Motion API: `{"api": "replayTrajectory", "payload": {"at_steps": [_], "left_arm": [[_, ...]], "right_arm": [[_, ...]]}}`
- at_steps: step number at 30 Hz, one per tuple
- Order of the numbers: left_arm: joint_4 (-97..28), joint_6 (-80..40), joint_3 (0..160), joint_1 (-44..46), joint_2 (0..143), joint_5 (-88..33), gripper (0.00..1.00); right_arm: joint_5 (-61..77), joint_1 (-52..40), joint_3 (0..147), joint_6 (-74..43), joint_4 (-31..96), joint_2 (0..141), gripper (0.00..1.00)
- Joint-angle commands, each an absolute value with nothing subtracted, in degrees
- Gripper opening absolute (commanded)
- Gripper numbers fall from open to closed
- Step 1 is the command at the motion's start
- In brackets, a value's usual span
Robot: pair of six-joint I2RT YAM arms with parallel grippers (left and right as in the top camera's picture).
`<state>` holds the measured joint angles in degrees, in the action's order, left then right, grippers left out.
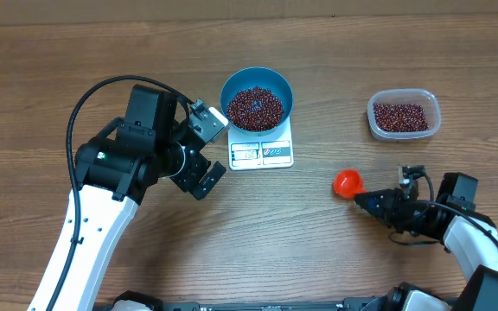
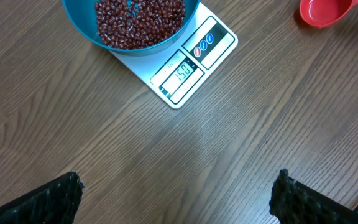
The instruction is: Scoop item into bowl and weigh 150g on scale
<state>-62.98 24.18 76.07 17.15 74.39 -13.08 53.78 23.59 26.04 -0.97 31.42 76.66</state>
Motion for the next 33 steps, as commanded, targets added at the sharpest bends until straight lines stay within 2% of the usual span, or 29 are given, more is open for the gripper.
{"api": "replayTrajectory", "payload": {"at_steps": [1, 5, 6, 8, 10, 11, 18, 23, 26, 30, 33], "left_arm": [[-63.0, 24.9, 76.0, 16.9, 74.6, -13.5, 1.0], [-63.0, 24.9, 76.0, 16.9, 74.6, -13.5, 1.0], [-63.0, 24.9, 76.0, 16.9, 74.6, -13.5, 1.0], [-63.0, 24.9, 76.0, 16.9, 74.6, -13.5, 1.0], [-63.0, 24.9, 76.0, 16.9, 74.6, -13.5, 1.0], [-63.0, 24.9, 76.0, 16.9, 74.6, -13.5, 1.0], [-63.0, 24.9, 76.0, 16.9, 74.6, -13.5, 1.0], [-63.0, 24.9, 76.0, 16.9, 74.6, -13.5, 1.0], [-63.0, 24.9, 76.0, 16.9, 74.6, -13.5, 1.0], [-63.0, 24.9, 76.0, 16.9, 74.6, -13.5, 1.0], [-63.0, 24.9, 76.0, 16.9, 74.6, -13.5, 1.0]], "right_arm": [[51.6, 23.8, 25.5, -2.2, 30.8, 76.6, 0.16], [50.3, 23.8, 25.5, -2.2, 31.1, 76.6, 0.26], [49.3, 23.8, 25.5, -2.2, 31.1, 76.6, 0.33], [47.0, 23.8, 25.5, -2.2, 31.1, 76.6, 0.57], [44.9, 23.8, 25.6, -2.2, 31.1, 76.6, 0.89], [43.4, 23.8, 25.7, -2.2, 31.1, 76.6, 1.0], [30.5, 23.8, 30.8, -10.0, 33.1, 76.5, 1.0], [11.3, 23.7, 40.2, -19.5, 43.7, 76.5, 1.0], [4.6, 23.7, 45.3, -21.5, 49.4, 76.5, 1.0], [4.8, 23.6, 51.4, -21.6, 55.2, 76.1, 1.0], [11.5, 22.5, 56.1, -19.7, 59.2, 73.7, 1.0]]}}
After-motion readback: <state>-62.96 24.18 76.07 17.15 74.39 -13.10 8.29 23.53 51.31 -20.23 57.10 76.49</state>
